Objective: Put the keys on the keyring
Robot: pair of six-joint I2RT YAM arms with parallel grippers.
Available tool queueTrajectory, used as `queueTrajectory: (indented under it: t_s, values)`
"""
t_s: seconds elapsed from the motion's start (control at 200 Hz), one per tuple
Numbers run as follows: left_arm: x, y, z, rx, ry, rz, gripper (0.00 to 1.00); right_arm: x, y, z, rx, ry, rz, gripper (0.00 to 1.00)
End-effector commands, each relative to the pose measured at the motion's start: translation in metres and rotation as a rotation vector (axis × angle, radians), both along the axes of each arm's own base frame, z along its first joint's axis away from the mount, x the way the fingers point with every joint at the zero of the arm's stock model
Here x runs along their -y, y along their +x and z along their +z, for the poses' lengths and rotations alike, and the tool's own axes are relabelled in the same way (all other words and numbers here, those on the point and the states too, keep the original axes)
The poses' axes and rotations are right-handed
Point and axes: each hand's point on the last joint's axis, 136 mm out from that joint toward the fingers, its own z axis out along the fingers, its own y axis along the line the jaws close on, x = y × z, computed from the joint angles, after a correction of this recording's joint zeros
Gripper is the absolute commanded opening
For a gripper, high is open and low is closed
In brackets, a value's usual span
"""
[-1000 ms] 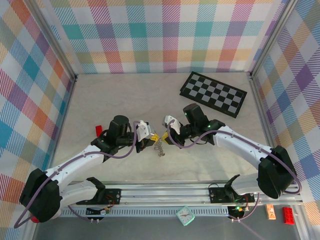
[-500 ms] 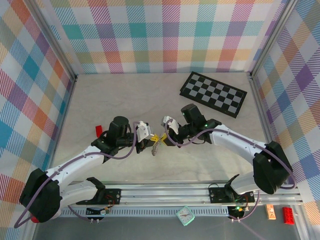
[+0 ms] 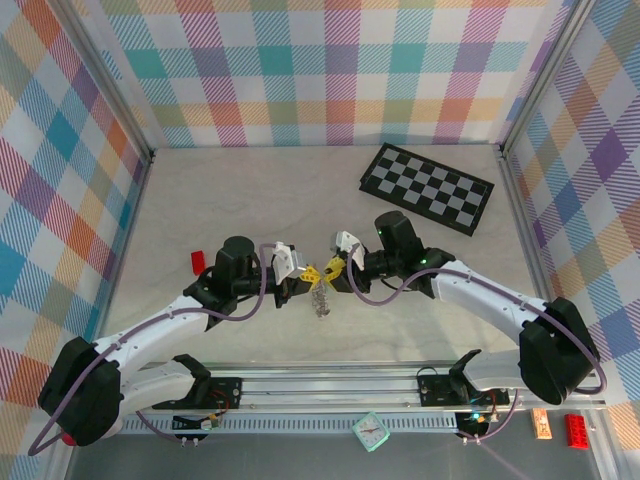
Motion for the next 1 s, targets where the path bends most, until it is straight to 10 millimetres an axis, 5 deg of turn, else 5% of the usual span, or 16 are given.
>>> queueTrajectory:
  t_s: [0.0, 0.38, 0.505, 0.58, 0.71, 0.995]
  values:
    - [0.006, -0.007, 0.013, 0.028, -0.066, -0.049, 0.00, -0.001, -0.008, 0.007, 0.015, 0.052, 0.042, 0.27]
    - [0.010, -0.006, 0.014, 0.001, -0.131, -0.053, 0.00, -0.007, -0.010, 0.015, 0.008, 0.118, 0.074, 0.17]
    - [0.009, -0.005, 0.014, 0.003, -0.130, -0.045, 0.00, -0.007, -0.010, 0.012, 0.015, 0.106, 0.075, 0.00]
    - [0.008, -0.002, 0.011, -0.004, -0.120, -0.021, 0.00, -0.006, -0.007, 0.010, 0.018, 0.091, 0.062, 0.00]
    - [0.002, 0.006, 0.005, 0.000, -0.066, 0.045, 0.23, -0.002, -0.007, 0.006, 0.023, 0.038, 0.056, 0.00]
    - [-0.001, 0.005, -0.008, 0.028, 0.113, 0.002, 0.24, 0.004, -0.009, -0.003, 0.029, -0.128, 0.095, 0.00]
